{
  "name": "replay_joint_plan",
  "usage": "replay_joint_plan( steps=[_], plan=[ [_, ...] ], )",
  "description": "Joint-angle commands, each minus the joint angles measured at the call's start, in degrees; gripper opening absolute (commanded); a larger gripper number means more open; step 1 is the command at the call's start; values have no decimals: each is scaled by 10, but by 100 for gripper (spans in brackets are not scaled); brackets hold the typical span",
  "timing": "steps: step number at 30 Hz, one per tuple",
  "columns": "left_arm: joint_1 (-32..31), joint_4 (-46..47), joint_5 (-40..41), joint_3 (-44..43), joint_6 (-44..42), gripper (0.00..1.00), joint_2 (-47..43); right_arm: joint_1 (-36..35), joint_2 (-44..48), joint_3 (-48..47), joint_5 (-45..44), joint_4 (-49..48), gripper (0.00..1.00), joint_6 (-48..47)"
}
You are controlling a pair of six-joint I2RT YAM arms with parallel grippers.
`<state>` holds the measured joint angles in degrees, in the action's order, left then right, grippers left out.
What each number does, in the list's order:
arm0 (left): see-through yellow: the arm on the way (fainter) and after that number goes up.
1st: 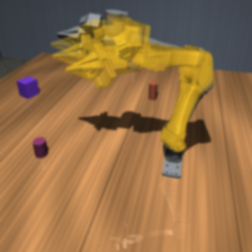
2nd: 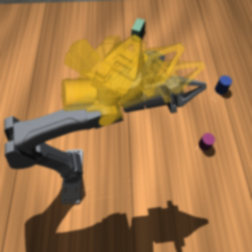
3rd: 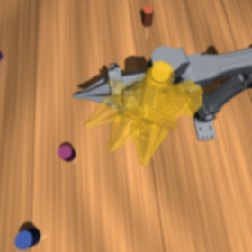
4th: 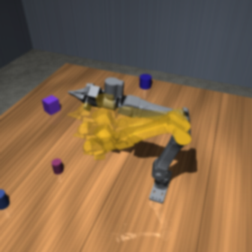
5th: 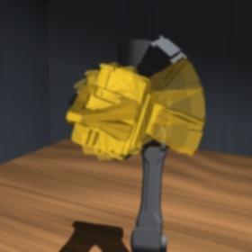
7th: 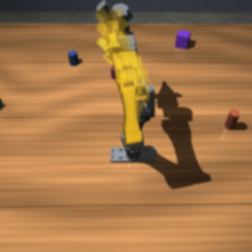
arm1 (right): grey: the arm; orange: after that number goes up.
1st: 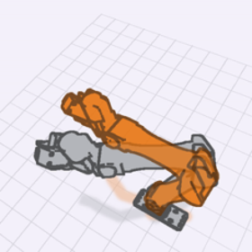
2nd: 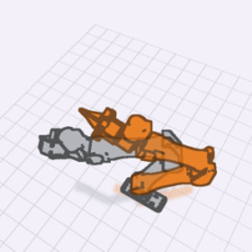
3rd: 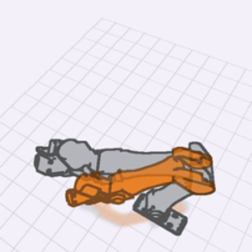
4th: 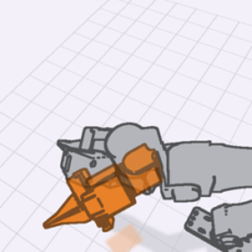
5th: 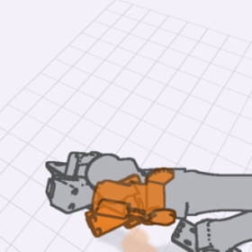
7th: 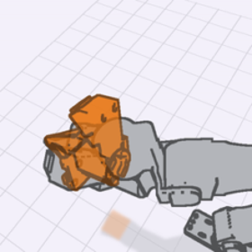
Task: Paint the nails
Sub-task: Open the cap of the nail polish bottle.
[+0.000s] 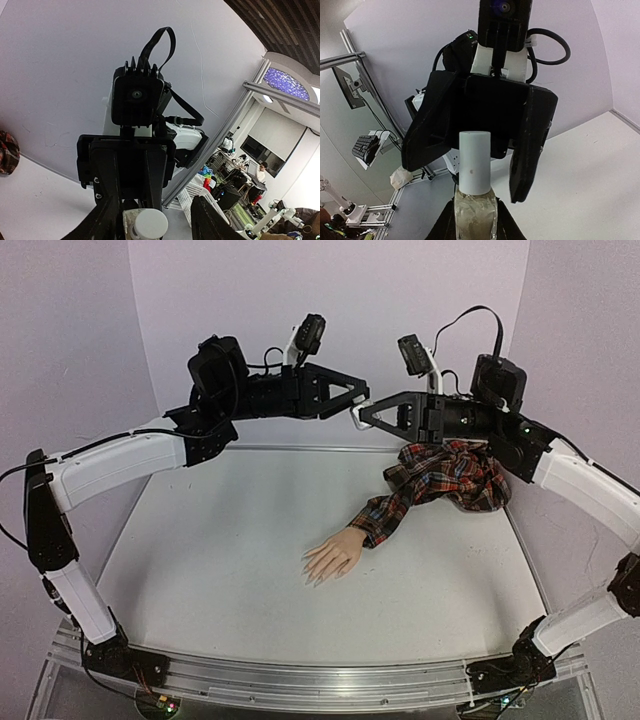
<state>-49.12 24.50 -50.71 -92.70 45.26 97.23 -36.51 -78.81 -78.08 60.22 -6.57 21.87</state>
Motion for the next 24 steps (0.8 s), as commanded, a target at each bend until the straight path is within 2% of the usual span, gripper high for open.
replay_joint_plan(
  steps=[1,7,11,13,15,19,21,24],
  plan=[
    [1,28,-23,-41,7,43,3,1,-5,-27,12,-52,0,16],
    [1,-28,11,-54,-37,18,-4,3,4,-9,-38,-52,0,1],
    [0,-92,67,-77,-74,2,-1,2,22,13,-132,-43,0,-26],
    [-1,-129,103,-94,-90,0,4,-5,32,14,-198,-10,0,-62],
    [-6,-181,168,-117,-113,0,10,-28,42,11,-295,40,0,-119],
    [-15,-293,351,-162,-116,0,33,-109,44,-1,-584,96,0,-235],
    [-18,-312,429,-167,-87,0,44,-145,28,-14,-720,100,0,-278],
    [-19,-310,482,-169,-42,0,64,-185,-8,-44,-858,97,0,-328]
  ],
)
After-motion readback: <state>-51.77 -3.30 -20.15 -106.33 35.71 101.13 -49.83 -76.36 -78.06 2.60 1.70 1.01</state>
